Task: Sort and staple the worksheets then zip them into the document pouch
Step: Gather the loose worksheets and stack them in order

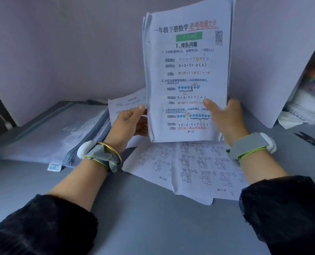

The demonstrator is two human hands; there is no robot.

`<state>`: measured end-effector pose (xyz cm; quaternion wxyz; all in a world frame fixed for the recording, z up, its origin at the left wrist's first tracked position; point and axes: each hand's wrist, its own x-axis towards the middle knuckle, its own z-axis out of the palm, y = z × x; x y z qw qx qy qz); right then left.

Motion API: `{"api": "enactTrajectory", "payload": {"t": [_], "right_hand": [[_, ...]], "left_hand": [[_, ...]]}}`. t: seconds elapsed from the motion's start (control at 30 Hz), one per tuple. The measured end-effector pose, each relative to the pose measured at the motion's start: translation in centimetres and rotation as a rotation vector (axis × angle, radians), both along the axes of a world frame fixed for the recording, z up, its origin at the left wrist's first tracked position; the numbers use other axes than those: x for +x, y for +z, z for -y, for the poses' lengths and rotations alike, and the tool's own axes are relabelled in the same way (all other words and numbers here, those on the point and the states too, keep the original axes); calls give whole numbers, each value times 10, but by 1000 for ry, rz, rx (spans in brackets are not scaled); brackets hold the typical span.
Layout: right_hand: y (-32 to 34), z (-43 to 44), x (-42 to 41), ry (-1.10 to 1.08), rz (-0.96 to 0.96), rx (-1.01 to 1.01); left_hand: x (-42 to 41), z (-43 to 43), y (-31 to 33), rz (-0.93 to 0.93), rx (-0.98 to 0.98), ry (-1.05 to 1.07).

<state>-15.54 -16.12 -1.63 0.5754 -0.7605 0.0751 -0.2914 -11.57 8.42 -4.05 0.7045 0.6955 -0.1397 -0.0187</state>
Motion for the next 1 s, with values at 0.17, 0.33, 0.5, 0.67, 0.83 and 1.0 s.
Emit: {"api": "enactTrajectory", "payload": {"t": [0.17, 0.33, 0.5, 0.67, 0.83, 1.0], "right_hand": [[1, 34, -19, -81, -21, 19], [-9, 56, -29, -180, -78, 88], [-15, 60, -31, -190, -112, 157], [-19, 52, -29, -152, -103, 169], [-18, 51, -28, -146, -64, 196], [-17, 50, -26, -134, -8, 290]], "left_hand": [[-8, 10, -13, -83, 264, -147], [-14, 23, -6, -197, 286, -134], [-16, 46, 1, -285, 276, -133], [-21, 74, -2, -275, 410, -81], [-15, 75, 1, -227, 220, 101], [6, 30, 11, -213, -114, 261]]}}
